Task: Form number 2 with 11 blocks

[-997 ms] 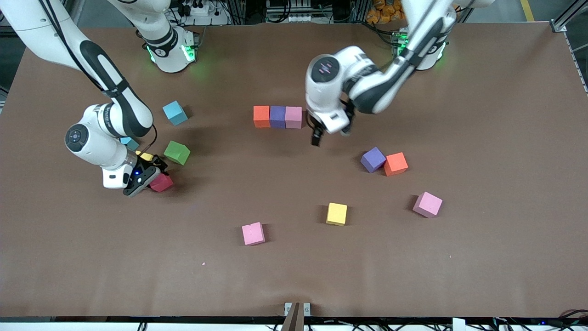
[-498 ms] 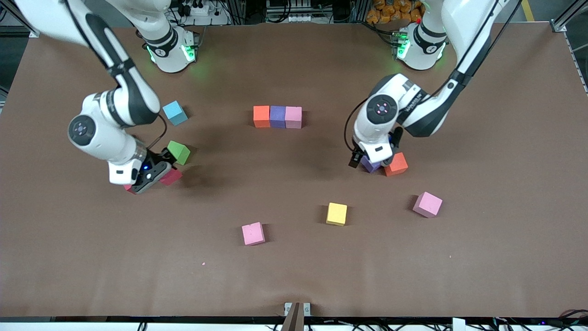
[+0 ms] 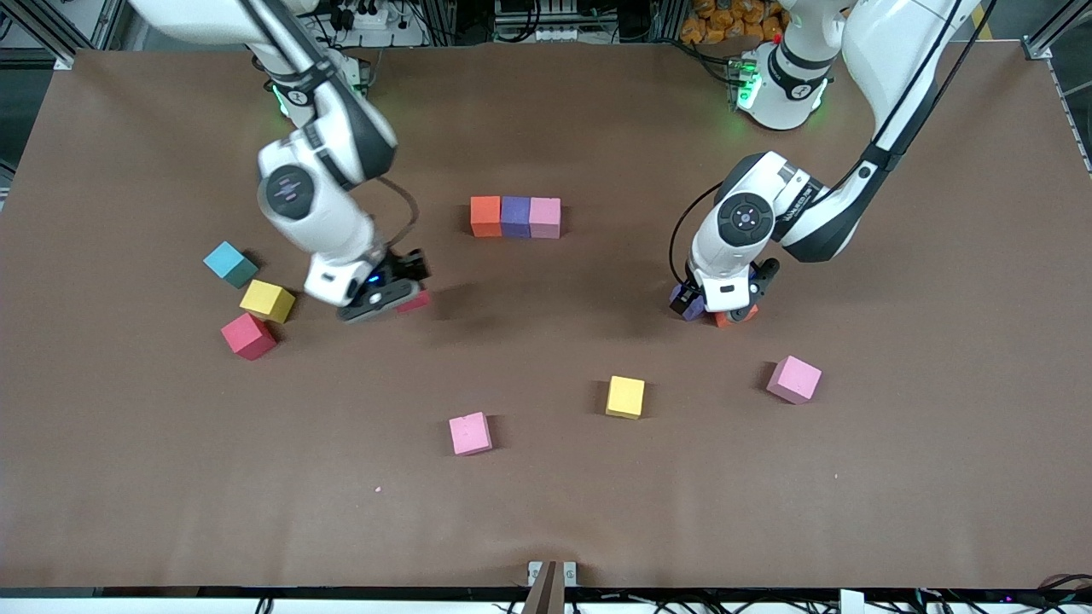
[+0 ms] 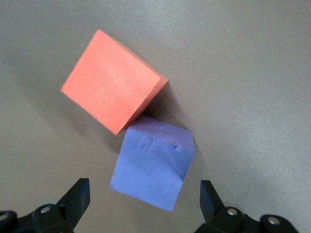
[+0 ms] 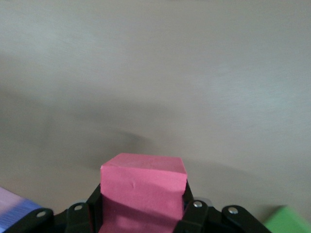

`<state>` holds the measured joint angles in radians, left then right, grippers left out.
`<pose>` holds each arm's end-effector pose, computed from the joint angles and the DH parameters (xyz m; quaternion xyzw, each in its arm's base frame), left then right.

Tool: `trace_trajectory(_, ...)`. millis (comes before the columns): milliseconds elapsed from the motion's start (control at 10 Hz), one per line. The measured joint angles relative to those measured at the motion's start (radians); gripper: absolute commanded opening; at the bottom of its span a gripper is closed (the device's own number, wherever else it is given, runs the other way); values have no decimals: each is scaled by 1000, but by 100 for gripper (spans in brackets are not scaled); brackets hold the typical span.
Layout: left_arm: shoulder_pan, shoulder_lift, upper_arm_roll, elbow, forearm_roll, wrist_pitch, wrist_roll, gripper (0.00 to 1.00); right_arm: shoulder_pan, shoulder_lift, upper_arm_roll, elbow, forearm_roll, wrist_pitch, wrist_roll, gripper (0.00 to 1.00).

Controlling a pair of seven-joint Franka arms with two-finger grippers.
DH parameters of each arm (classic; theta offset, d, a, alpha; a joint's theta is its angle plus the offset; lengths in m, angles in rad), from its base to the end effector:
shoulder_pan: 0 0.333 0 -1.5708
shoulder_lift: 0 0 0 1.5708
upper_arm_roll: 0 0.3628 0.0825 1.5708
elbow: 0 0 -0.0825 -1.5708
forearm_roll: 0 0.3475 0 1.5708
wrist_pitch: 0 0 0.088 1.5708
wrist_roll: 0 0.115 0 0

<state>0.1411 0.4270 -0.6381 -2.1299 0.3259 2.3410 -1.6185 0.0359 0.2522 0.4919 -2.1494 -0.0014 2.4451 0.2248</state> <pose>0.4959 -0.2439 0.2959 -0.8973 -0.4379 0.0399 0.0381 0.4876 0.2709 0.3675 -0.9874 -0.1424 -0.0125 0.0676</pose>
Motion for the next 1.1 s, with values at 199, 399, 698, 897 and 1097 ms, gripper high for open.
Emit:
trace_trajectory(199, 1, 25, -1, -11, 30, 54, 1, 100, 124, 13, -2, 28, 0, 14, 225, 39)
trace_trajectory(399, 6, 53, 0, -15, 69, 83, 2, 100, 219, 30, -6, 36, -1, 15, 372, 39)
trace_trajectory(698, 42, 106, 1, -18, 179, 103, 2, 100, 355, 105, -65, 47, -2, 114, 523, 38)
trace_trajectory(897, 56, 127, 1, -15, 204, 116, 3, 100, 525, 207, -197, 136, -3, 138, 598, 38)
trace_trajectory(1097, 56, 128, 0, -12, 204, 117, 3, 100, 634, 287, -282, 223, -3, 138, 630, 38)
